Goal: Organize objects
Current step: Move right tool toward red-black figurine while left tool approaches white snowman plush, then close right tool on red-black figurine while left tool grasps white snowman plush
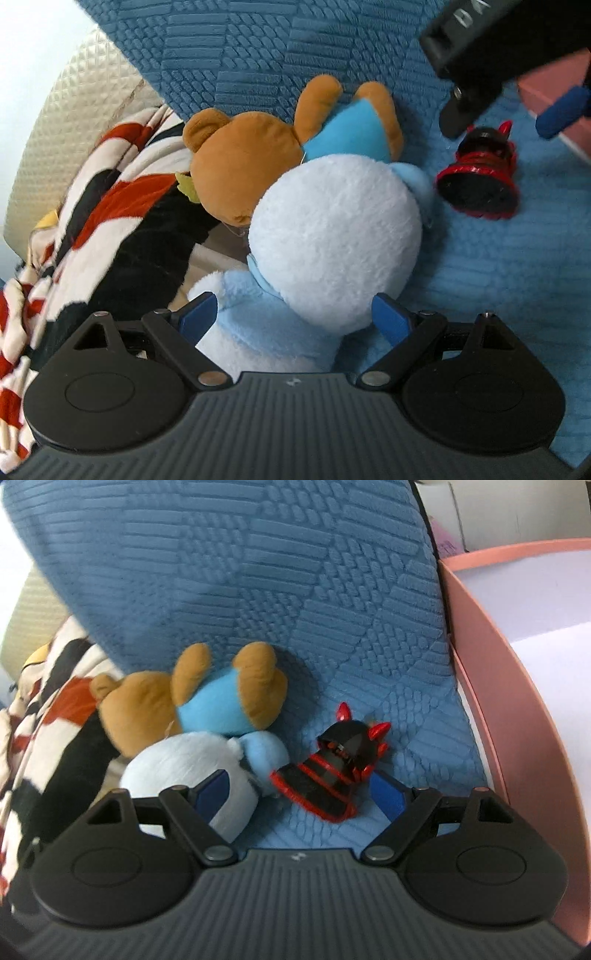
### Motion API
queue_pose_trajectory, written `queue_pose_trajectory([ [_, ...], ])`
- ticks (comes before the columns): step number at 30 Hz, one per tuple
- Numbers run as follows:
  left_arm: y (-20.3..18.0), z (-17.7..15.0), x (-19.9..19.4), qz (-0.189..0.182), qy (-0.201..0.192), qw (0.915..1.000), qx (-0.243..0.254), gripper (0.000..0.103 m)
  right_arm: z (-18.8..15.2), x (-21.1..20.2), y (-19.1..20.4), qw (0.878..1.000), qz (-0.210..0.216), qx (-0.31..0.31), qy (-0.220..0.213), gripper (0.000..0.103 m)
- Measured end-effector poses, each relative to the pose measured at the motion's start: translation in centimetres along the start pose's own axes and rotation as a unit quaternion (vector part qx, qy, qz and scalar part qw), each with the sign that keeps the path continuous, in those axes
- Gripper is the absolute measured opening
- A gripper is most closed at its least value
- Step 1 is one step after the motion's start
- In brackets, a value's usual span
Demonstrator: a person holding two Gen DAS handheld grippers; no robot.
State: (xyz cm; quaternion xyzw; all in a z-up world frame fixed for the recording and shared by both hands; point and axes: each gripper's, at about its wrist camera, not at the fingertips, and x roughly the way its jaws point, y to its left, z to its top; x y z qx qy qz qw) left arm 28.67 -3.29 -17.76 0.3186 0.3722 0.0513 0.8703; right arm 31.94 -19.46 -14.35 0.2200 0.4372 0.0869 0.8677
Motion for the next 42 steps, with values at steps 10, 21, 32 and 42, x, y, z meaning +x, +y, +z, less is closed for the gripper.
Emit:
queue_pose_trajectory([
  [10, -1.9, -0.1, 2.3, 0.017, -0.006, 0.9958, 0.090, 0.101, 1.9, 4.4, -1.8, 0.998, -0.030, 0.055, 0.033, 0.085],
  [21, -2.8, -0.2, 3.7, 0.006, -0.018, 0.9875, 0.157, 0.101, 2.7, 7.6, -3.7, 0.991, -0.034, 0.113, 0.064, 0.080],
  [32, -2.9, 0.6, 5.8, 0.001, 0.001, 0.9845, 0.175, 0.101, 3.0, 8.1, -5.0, 0.988, -0.019, 0.134, 0.078, 0.064],
  [42, -1.4, 1.3, 4.7, -0.015, -0.001, 0.9898, 0.142, 0.093, 3.1, 6.6, -3.2, 0.996, -0.011, 0.060, 0.061, 0.056],
])
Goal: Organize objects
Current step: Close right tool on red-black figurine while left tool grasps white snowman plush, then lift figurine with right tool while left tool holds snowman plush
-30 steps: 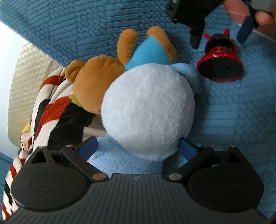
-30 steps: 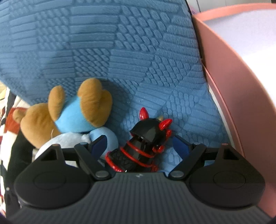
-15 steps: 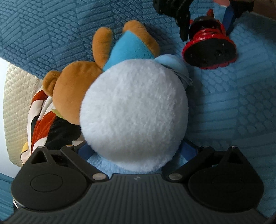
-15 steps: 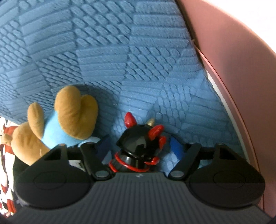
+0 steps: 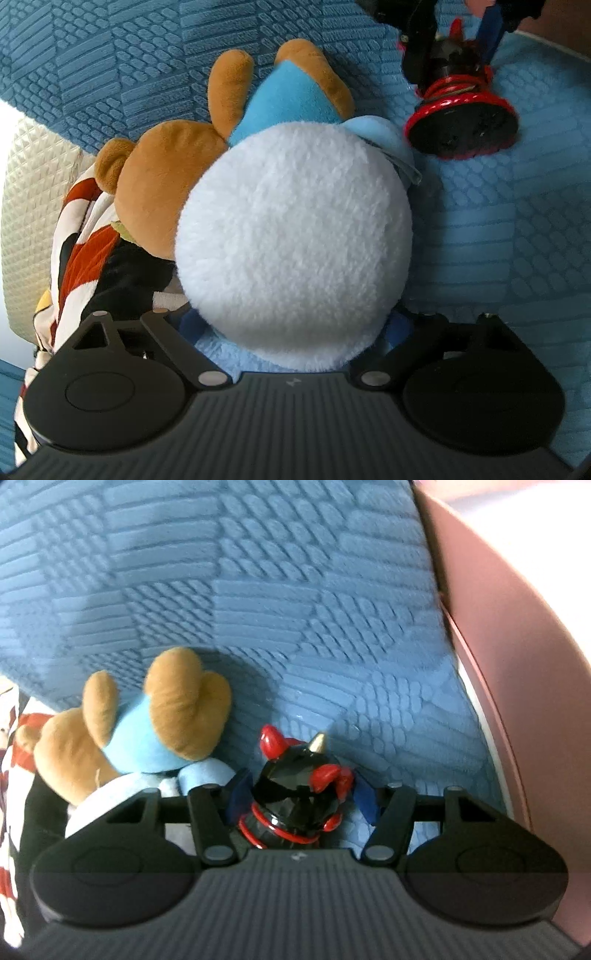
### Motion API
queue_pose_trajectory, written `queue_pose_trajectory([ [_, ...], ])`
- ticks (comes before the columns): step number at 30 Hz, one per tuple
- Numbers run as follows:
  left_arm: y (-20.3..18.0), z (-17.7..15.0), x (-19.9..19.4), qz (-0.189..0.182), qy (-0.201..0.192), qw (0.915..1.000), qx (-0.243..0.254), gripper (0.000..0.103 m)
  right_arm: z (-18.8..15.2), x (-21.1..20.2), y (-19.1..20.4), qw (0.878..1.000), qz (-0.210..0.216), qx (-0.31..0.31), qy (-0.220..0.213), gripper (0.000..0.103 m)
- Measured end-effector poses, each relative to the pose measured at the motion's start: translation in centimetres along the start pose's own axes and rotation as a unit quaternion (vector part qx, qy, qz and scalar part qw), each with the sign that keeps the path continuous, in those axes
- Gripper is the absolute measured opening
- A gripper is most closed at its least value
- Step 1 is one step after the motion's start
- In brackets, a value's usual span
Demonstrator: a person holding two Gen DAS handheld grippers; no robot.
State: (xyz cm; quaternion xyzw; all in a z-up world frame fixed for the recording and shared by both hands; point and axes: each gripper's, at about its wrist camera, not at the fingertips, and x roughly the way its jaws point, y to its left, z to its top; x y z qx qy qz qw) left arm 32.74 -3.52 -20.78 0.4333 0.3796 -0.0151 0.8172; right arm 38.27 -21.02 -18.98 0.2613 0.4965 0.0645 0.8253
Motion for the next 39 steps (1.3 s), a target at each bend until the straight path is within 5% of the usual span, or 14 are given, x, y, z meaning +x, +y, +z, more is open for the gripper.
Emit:
queue_pose_trajectory([
  [9, 2.9, -0.1, -2.9, -0.052, -0.023, 0.9938, -0.095, 0.090, -1.2, -1.6, 1.4, 0.996, -0.008, -0.085, -0.025, 0.055],
  [15, 3.4, -1.5, -5.1, -0.089, -0.030, 0.9781, -0.185, 0.088, -2.8, -2.8, 2.4, 0.988, -0.021, -0.144, -0.045, 0.055],
  [20, 6.1, -3.1, -6.8, -0.132, -0.040, 0.9468, -0.291, 0.088, -4.4, -3.7, 3.1, 0.982, -0.035, -0.178, -0.056, 0.054],
  [27, 8.2, -5.1, -8.8, -0.183, -0.036, 0.9027, -0.388, 0.088, -6.0, -5.3, 3.7, 0.973, -0.047, -0.214, -0.072, 0.039],
  [29, 9.0, -5.6, -8.9, -0.206, -0.032, 0.8847, -0.417, 0.088, -6.2, -5.9, 3.6, 0.974, -0.044, -0.212, -0.073, 0.030],
  [33, 9.7, -6.5, -8.9, -0.244, -0.024, 0.8462, -0.473, 0.088, -6.7, -6.6, 3.4, 0.973, -0.045, -0.214, -0.077, 0.030],
  [39, 9.4, -7.5, -6.5, -0.258, 0.019, 0.8217, -0.508, 0.088, -6.7, -6.9, 3.5, 0.973, -0.047, -0.211, -0.083, 0.031],
])
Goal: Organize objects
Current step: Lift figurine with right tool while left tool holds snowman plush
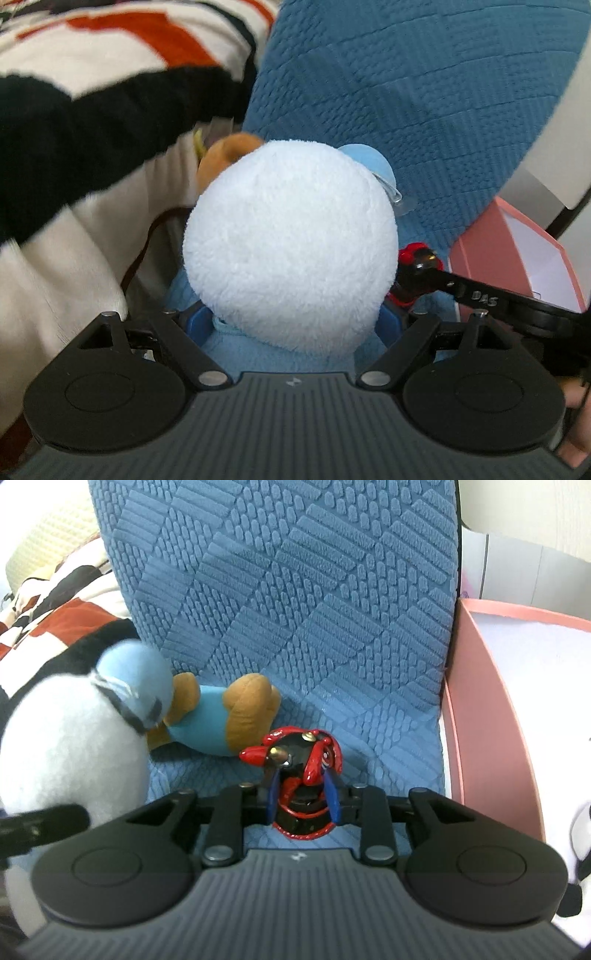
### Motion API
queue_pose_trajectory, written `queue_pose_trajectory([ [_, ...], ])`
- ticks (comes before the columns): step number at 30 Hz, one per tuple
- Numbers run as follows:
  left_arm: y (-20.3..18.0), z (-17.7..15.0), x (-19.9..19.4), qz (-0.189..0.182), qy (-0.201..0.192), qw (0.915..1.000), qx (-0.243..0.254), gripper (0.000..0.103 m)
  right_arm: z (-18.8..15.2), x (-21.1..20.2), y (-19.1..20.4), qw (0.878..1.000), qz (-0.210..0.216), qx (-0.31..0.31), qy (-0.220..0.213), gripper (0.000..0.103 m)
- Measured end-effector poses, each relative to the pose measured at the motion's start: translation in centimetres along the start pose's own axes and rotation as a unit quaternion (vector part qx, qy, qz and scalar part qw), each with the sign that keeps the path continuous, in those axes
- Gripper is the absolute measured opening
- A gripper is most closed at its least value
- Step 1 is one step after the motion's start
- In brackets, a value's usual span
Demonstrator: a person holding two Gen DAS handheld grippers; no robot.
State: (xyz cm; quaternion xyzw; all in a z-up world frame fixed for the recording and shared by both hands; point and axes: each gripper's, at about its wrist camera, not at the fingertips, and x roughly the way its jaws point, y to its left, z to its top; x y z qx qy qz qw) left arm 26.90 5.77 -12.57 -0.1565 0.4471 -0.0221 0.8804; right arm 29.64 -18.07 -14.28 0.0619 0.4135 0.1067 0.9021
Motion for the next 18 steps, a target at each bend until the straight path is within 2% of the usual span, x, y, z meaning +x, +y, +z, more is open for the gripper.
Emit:
queue_pose_trajectory([
  [3, 0.8, 0.1, 1.0, -0.012, 0.013, 0.9998, -0.012, 0.090, 0.1, 0.6, -0.1, 1.000, 0.001, 0.009, 0.009, 0.035],
  [5, 0.9, 0.4, 1.5, -0.016, 0.016, 0.9997, -0.009, 0.092, 0.2, 1.2, -0.1, 1.000, -0.001, 0.018, 0.015, 0.052],
  [7, 0.9, 0.6, 1.7, -0.021, 0.020, 0.9996, -0.004, 0.094, 0.3, 1.8, -0.1, 0.999, -0.007, 0.025, 0.021, 0.057],
  [14, 1.0, 0.4, 2.4, -0.022, 0.045, 0.9986, 0.017, 0.099, 0.5, 4.3, 0.3, 0.998, -0.019, 0.030, 0.046, 0.058],
  [18, 0.4, -0.2, 2.6, 0.004, 0.055, 0.9975, 0.044, 0.099, 0.4, 4.8, 0.7, 0.998, -0.028, 0.025, 0.046, 0.058],
])
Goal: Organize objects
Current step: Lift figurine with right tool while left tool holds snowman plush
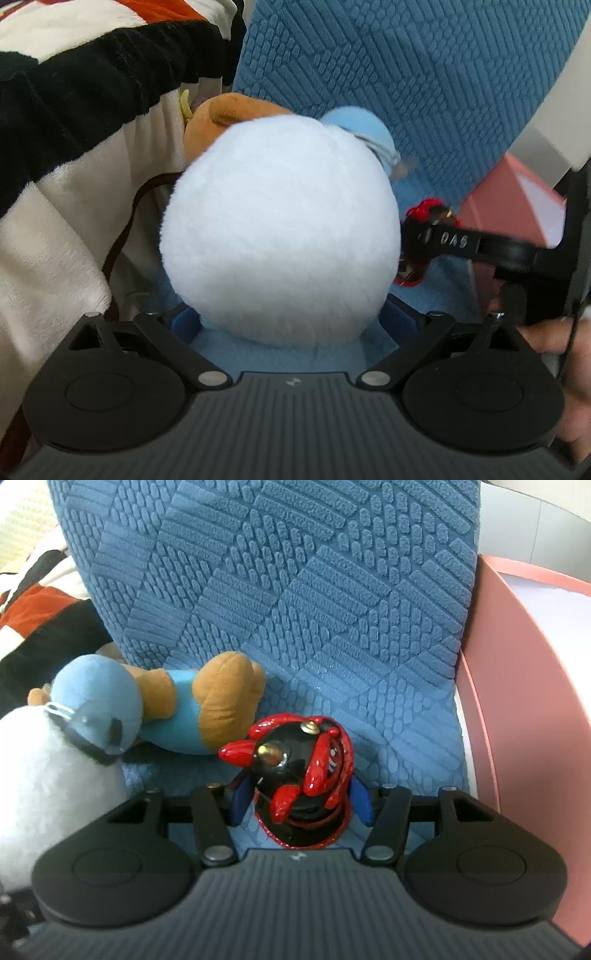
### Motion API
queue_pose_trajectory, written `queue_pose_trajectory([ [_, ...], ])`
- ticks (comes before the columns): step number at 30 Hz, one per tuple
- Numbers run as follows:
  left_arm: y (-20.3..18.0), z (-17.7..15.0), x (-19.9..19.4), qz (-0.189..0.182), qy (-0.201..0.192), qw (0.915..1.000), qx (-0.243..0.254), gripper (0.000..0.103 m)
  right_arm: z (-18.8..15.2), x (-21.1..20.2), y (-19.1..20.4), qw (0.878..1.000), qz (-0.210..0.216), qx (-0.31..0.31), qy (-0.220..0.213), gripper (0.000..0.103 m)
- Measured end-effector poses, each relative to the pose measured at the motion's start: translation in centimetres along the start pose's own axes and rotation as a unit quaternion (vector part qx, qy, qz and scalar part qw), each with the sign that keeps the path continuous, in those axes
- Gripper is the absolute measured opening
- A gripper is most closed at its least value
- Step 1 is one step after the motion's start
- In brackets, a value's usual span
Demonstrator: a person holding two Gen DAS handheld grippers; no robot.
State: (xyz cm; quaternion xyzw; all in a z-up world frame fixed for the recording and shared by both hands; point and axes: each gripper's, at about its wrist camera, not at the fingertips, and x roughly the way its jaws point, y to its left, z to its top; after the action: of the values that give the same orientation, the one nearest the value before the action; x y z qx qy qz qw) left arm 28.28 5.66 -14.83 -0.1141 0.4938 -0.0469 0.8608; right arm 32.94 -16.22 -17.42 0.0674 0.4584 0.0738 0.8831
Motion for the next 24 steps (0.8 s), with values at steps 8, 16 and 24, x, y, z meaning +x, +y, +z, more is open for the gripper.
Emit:
queue_pose_trajectory([
  [8, -1.1, -0.6, 0.4, 0.034, 0.006, 0.9988, 0.035, 0.100, -0.5, -1.5, 0.8, 0.999, -0.003, -0.034, -0.014, 0.058],
  [16, -0.9, -0.9, 0.9, 0.053, -0.003, 0.9978, 0.038, 0.098, -2.0, -3.7, 0.7, 0.999, 0.014, -0.029, -0.011, 0.058],
  [24, -0.8, -1.3, 0.1, 0.064, -0.025, 0.9973, 0.024, 0.088, -4.1, -6.1, 1.2, 0.999, 0.033, -0.033, -0.013, 0.058],
])
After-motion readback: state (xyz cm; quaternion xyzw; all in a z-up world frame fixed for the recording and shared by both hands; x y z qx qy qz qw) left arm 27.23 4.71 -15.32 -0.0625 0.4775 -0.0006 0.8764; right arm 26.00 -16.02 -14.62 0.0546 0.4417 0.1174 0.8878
